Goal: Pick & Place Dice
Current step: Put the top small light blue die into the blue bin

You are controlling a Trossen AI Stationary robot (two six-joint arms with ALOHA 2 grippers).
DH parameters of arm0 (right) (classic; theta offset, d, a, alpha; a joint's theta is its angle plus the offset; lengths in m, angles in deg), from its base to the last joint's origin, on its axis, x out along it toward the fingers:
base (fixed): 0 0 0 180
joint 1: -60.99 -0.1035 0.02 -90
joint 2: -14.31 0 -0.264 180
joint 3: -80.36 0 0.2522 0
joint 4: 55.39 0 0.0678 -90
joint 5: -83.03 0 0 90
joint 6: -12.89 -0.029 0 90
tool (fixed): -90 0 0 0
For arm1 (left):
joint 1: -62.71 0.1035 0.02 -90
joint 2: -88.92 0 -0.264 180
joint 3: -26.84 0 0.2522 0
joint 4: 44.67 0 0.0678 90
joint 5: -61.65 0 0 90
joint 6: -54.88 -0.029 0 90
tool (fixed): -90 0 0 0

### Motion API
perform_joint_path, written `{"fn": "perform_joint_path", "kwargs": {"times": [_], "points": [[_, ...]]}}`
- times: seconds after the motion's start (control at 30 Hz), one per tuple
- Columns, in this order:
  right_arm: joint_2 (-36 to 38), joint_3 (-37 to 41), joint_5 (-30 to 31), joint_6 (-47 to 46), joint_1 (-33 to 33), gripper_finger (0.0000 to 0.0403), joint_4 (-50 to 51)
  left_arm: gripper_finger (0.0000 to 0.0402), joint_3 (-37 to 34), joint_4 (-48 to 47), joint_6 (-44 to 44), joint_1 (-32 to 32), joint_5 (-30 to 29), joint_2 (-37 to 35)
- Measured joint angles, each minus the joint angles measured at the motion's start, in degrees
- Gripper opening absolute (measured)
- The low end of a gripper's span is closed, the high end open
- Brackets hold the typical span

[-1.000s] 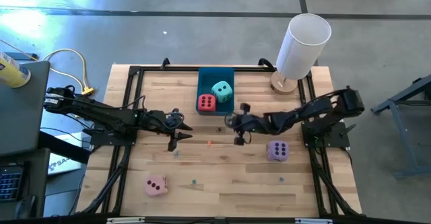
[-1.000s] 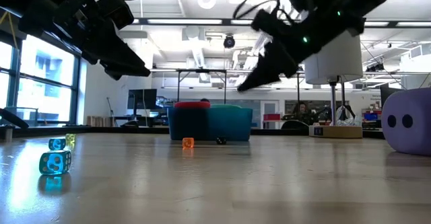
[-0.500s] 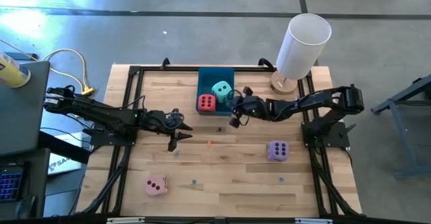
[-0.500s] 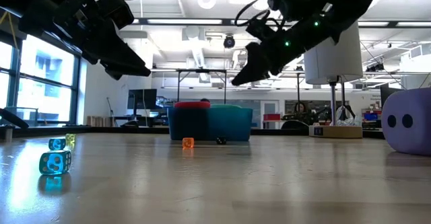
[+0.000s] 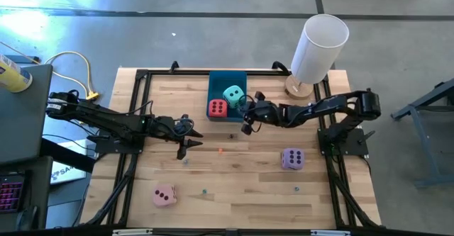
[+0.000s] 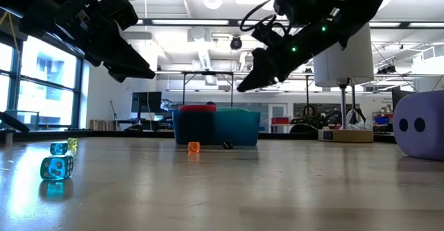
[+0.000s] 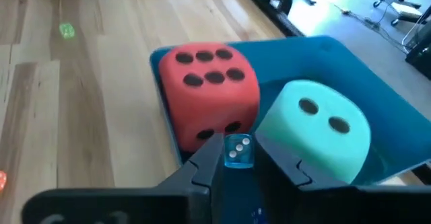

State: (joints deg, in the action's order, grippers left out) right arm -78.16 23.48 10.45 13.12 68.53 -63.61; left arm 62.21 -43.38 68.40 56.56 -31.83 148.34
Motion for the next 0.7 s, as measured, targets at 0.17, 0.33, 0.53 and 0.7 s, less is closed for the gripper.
{"fn": "perform_joint_path", "kwargs": {"times": [0.17,0.33,0.53,0.7], "points": [[-2.6,0.1,1.1,-0.1,0.4,0.0120,-1.1,0.0142,0.0,0.0,-0.1,0.0,0.0,0.0],[-3.5,-0.1,1.1,-0.2,0.4,0.0179,-3.5,0.0142,0.0,0.0,-0.1,0.0,0.0,0.0],[-3.5,-0.1,3.6,-1.9,0.4,0.0241,-3.7,0.0142,0.0,0.0,-0.1,0.0,0.0,0.0],[-3.5,-0.1,3.5,-2.5,0.4,0.0273,-3.6,0.0142,0.0,0.0,0.0,0.0,0.0,0.0]]}}
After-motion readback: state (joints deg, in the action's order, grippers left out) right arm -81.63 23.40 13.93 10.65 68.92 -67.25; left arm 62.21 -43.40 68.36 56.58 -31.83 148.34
